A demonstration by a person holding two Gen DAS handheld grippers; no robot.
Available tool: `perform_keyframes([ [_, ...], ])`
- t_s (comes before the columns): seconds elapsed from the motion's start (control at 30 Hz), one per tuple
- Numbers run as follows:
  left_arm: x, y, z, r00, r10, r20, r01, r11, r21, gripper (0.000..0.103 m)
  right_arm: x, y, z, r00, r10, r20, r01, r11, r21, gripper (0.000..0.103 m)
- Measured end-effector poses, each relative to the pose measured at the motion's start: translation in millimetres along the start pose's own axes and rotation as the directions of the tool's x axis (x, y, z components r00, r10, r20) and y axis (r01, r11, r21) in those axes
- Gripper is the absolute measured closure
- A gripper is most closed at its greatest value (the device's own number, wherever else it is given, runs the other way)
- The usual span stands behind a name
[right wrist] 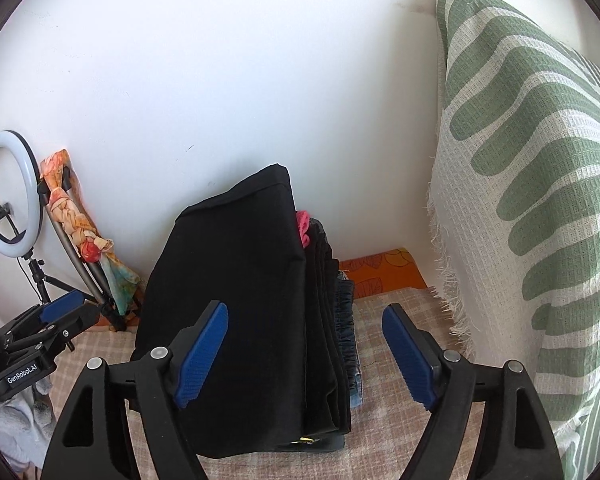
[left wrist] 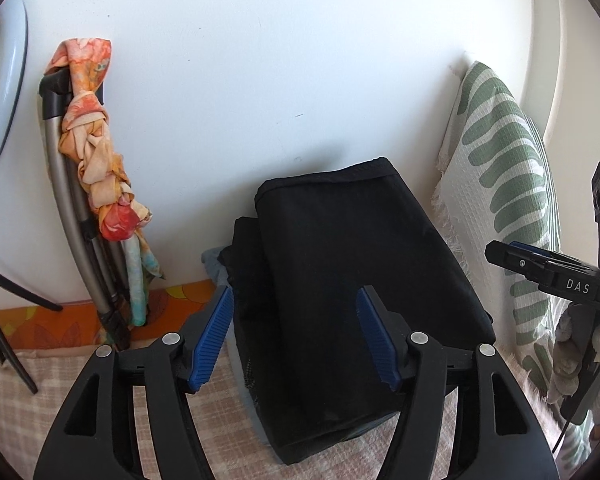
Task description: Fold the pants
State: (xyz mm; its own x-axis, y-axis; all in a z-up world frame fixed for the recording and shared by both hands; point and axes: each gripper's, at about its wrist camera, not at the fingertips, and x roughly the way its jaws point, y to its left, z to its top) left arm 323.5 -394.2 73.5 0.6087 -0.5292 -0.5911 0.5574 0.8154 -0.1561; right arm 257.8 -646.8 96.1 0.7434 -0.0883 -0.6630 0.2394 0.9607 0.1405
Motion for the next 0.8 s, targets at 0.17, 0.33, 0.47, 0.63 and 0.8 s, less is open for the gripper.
perform_keyframes([
  [0.17, -28.0, 2.2, -10.2, 1.0, 0.008, 0.0, -0.008, 1.0, 0.002, 0.031, -30.1, 19.3, -10.4, 0.999, -0.032, 0.032, 0.033, 0.998, -0.047, 0.005],
  [0.33, -59.0, 6.9, -20.6, 0.999, 0.029, 0.013, -0.029, 1.0, -0.006, 0.023, -62.8, 41.1, -22.7, 0.997, -0.029, 0.078, 0.035, 0.997, -0.068, 0.0],
  [0.47, -83.6, 9.7, -29.5, 0.999, 0.037, 0.016, -0.037, 0.999, -0.018, 0.023, -87.1, 59.4, -35.0, 0.995, -0.021, 0.096, 0.029, 0.996, -0.08, 0.0],
  [0.63, -118.0, 12.7, -43.2, 0.998, 0.047, 0.031, -0.046, 0.999, -0.02, 0.023, -115.3, 85.8, -55.6, 0.994, -0.011, 0.112, 0.023, 0.994, -0.11, 0.0],
  [0.8, -148.7, 15.7, -64.0, 0.998, 0.054, 0.031, -0.054, 0.998, -0.014, 0.023, -138.2, 109.5, -80.7, 0.992, 0.005, 0.123, 0.01, 0.993, -0.121, 0.0],
])
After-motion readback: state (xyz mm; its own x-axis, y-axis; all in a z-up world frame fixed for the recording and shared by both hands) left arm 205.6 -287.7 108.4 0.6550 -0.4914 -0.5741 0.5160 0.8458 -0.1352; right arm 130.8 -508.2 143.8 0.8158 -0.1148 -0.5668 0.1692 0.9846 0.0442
